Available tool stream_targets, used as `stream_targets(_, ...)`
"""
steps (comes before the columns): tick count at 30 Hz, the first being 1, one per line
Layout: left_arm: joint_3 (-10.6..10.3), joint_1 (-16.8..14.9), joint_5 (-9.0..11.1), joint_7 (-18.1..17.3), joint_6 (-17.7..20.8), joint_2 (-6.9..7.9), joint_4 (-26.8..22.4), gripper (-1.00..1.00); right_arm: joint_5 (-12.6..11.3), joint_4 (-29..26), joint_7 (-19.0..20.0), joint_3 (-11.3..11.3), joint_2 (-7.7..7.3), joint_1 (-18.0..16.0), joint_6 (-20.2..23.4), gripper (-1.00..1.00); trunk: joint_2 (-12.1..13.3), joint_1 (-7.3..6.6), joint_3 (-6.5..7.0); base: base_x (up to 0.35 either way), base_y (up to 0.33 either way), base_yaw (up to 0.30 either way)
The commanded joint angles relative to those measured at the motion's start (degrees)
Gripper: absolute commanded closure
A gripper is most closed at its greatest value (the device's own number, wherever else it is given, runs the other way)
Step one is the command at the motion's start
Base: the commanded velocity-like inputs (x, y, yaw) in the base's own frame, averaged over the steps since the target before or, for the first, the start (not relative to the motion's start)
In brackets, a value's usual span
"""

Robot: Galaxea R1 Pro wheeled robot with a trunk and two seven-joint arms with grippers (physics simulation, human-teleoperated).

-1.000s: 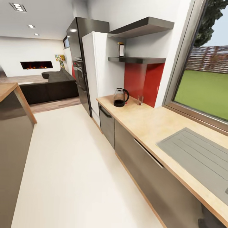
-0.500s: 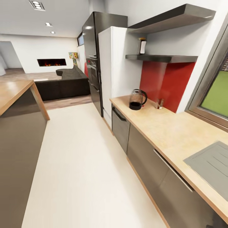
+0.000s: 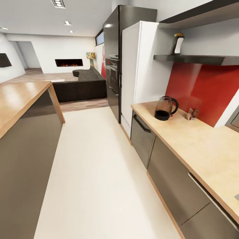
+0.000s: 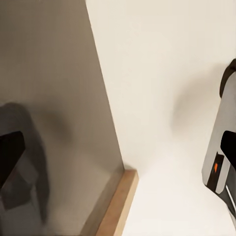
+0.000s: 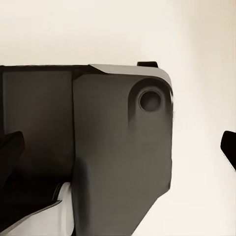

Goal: Set up a coffee station on the kitchen countertop: keep the coffee maker on the countertop, move the bottle of coffee from the kitchen shelf to the counter next to the coffee maker, place a paper coffee filter on top of the coffee maker, put the saucer next to the coffee maker with the coffee cup on the saucer, and place the electric kettle next to the coffee maker.

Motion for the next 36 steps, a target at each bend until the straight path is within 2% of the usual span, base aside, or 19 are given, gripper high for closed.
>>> stream_targets(1,0.39,-0.08,-0.46,0.07,-0.24,0.00,0.09,-1.00,0.06,0.02,-0.24,0.03,0.04,-0.03,-0.12,-1.00,-0.10,0.06,-0.17,0.322,0.101,0.212)
stream_targets(11,0.39,-0.07,-0.46,0.07,-0.24,0.00,0.09,-1.00,0.06,0.07,-0.24,0.03,-0.01,-0.03,-0.24,-1.00,-0.10,0.06,-0.25,0.333,0.021,0.216)
stream_targets(36,0.70,-0.08,-0.37,0.07,-0.15,0.00,0.09,-1.00,0.12,0.16,-0.24,0.12,0.08,-0.03,-0.33,-1.00,-0.10,0.06,1.94,0.335,0.000,0.028)
